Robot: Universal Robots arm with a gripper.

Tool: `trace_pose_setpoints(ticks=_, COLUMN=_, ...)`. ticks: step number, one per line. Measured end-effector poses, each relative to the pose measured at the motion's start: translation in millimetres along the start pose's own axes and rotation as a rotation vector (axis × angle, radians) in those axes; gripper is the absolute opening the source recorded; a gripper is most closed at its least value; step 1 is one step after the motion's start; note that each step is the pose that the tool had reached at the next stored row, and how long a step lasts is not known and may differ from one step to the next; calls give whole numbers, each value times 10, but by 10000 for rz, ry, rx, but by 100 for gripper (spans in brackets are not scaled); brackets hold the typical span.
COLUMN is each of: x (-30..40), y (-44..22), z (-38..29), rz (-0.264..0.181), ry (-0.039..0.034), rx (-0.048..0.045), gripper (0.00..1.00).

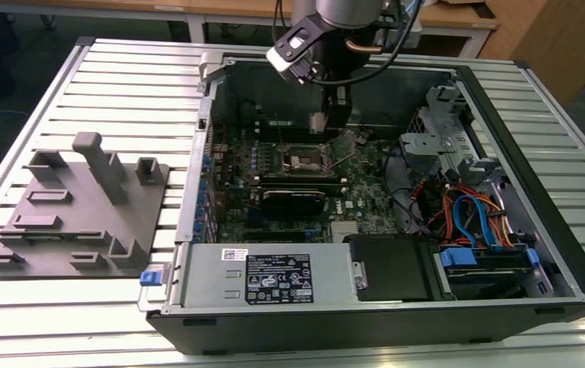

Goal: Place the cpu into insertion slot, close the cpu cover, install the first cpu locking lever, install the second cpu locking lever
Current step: 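Place the cpu into insertion slot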

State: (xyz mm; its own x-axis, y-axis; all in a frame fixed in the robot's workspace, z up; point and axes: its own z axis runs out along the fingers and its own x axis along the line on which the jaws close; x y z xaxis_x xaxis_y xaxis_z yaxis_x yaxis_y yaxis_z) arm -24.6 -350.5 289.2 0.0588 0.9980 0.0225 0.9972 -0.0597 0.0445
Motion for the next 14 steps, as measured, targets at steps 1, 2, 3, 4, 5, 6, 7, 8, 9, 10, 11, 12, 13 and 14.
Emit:
trace_pose_setpoints(ticks=1, x=-1, y=-6, z=7, rz=-75, ry=3, rx=2, gripper=54)
trace_pose_setpoints(ticks=2, x=-1, y=-10, z=14, rz=-181, ry=9, rx=4, gripper=54)
trace_pose_setpoints(ticks=3, x=-1, y=-14, z=21, rz=-297, ry=14, rx=6, gripper=54)
trace_pose_setpoints(ticks=4, x=-2, y=-16, z=27, rz=-425, ry=20, rx=10, gripper=54)
trace_pose_setpoints(ticks=5, x=-2, y=-17, z=32, rz=-566, ry=26, rx=13, gripper=54)
trace_pose_setpoints(ticks=6, x=-2, y=-21, z=39, rz=-700, ry=32, rx=16, gripper=54)
trace_pose_setpoints(ticks=7, x=-3, y=-23, z=40, rz=-767, ry=33, rx=18, gripper=54)
trace_pose_setpoints(ticks=8, x=-3, y=-24, z=40, rz=-770, ry=33, rx=18, gripper=54)
trace_pose_setpoints(ticks=9, x=-3, y=-23, z=40, rz=-771, ry=32, rx=17, gripper=54)
trace_pose_setpoints(ticks=10, x=-2, y=-23, z=40, rz=-771, ry=33, rx=15, gripper=54)
trace_pose_setpoints(ticks=11, x=-2, y=-23, z=41, rz=-771, ry=34, rx=12, gripper=54)
trace_pose_setpoints(ticks=12, x=-2, y=-23, z=41, rz=-771, ry=35, rx=5, gripper=54)
trace_pose_setpoints(ticks=13, x=-2, y=-23, z=41, rz=-771, ry=36, rx=0, gripper=54)
trace_pose_setpoints(ticks=14, x=-2, y=-23, z=41, rz=-771, ry=36, rx=-3, gripper=54)
